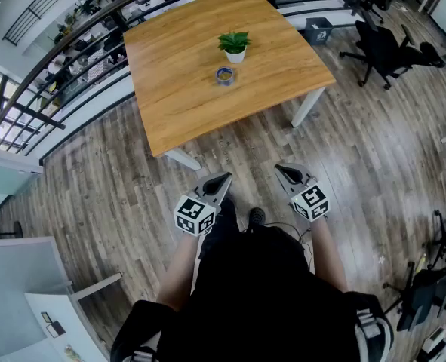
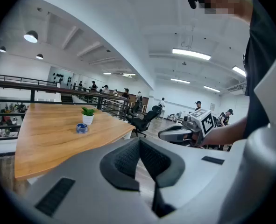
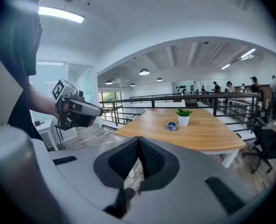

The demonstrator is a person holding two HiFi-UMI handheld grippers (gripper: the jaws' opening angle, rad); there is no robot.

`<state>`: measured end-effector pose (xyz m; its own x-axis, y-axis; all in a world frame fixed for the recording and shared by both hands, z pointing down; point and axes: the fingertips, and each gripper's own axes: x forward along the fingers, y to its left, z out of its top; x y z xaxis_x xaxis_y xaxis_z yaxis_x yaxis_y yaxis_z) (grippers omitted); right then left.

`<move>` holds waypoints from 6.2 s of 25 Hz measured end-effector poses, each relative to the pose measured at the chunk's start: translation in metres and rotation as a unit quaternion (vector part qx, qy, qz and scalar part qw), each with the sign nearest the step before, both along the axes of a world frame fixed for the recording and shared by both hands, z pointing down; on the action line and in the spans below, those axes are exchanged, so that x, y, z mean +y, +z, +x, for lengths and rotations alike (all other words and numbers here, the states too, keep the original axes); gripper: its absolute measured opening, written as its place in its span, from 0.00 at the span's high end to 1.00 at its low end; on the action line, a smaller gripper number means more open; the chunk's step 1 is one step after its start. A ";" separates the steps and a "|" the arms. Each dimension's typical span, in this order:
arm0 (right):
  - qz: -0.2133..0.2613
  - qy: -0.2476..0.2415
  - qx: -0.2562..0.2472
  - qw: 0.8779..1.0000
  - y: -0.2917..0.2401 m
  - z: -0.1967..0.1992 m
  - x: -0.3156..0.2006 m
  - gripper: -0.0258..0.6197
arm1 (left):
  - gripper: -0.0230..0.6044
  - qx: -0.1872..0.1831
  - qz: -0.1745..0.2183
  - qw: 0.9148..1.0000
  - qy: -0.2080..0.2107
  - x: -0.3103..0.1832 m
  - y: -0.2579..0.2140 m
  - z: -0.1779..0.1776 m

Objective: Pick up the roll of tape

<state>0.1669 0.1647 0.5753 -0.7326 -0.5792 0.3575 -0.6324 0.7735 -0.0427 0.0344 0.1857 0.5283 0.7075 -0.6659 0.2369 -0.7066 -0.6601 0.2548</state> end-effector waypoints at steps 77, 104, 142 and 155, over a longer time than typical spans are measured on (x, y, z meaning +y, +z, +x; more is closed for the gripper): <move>0.021 0.000 -0.014 1.000 -0.009 -0.006 -0.014 0.51 | 0.60 -0.036 0.049 0.998 -0.019 -0.004 -0.010 -0.006; 0.006 0.026 -0.003 1.000 -0.002 -0.028 -0.071 0.49 | 0.57 -0.012 0.034 0.999 -0.024 -0.072 -0.008 -0.040; -0.002 0.062 0.001 0.998 0.001 -0.121 -0.196 0.51 | 0.57 -0.003 0.032 0.999 -0.004 -0.215 -0.010 -0.141; -0.010 0.078 -0.005 0.997 0.008 -0.162 -0.225 0.52 | 0.57 -0.001 0.026 1.000 0.002 -0.243 -0.003 -0.187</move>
